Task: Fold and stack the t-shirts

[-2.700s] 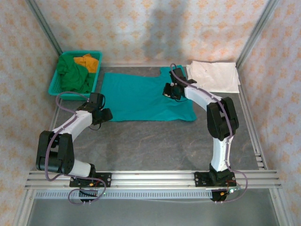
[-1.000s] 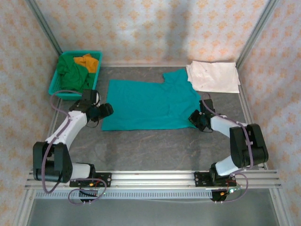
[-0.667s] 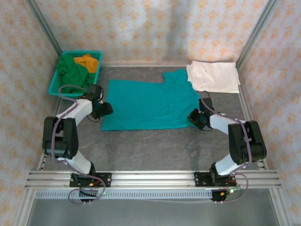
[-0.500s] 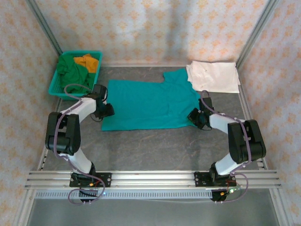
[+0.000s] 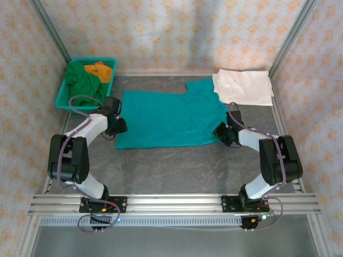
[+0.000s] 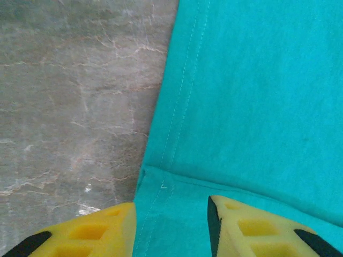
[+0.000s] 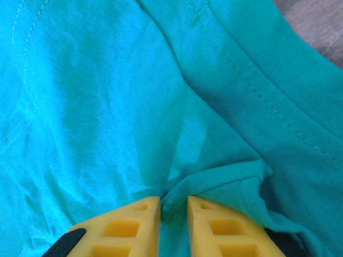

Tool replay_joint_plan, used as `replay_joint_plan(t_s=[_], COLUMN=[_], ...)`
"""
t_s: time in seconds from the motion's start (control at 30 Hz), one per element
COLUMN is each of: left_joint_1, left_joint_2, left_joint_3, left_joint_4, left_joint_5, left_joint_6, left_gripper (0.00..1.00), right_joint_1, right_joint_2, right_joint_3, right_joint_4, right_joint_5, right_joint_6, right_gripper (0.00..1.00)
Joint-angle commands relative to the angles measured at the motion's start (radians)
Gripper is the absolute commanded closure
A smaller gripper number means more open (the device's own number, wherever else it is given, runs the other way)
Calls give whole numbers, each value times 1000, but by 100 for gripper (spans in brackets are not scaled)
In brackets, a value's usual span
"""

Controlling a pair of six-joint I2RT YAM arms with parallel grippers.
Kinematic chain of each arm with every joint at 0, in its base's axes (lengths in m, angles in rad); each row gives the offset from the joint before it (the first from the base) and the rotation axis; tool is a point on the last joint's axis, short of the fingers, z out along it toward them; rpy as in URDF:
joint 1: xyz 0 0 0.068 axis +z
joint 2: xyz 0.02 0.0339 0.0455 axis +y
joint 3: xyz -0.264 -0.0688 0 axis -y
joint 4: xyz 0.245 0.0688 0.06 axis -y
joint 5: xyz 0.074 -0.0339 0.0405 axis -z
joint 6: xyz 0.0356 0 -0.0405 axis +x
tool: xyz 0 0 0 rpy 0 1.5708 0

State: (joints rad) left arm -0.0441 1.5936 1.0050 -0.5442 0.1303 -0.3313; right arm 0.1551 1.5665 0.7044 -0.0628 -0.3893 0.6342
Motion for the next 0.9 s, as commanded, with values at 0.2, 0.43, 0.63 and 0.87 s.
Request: replay_joint_plan(t_s=[0.2,0.43,0.63,0.87], left_joint_1=[-2,-2,-2,-2], left_joint_2=[20,13,-19,-28], left_joint_3=[-60,-64,-54,-49], left_joint_4=[-1,21,4,-2], left_joint_5=[-5,-1,-18,-66], left_joint_6=[-14,-14,-12,-12], left_gripper=[61,86,100,100], right_joint_1=[-5,-5,-5,-6], right_joint_2=[20,19,11,9], right_joint_3=[6,10,6,6], right_joint_4=[-2,-6,-10,-5], right_joint_5=[7,7,15,15], right_joint_6=[-8,-10,-10,-9], right_gripper=[79,79,79,79])
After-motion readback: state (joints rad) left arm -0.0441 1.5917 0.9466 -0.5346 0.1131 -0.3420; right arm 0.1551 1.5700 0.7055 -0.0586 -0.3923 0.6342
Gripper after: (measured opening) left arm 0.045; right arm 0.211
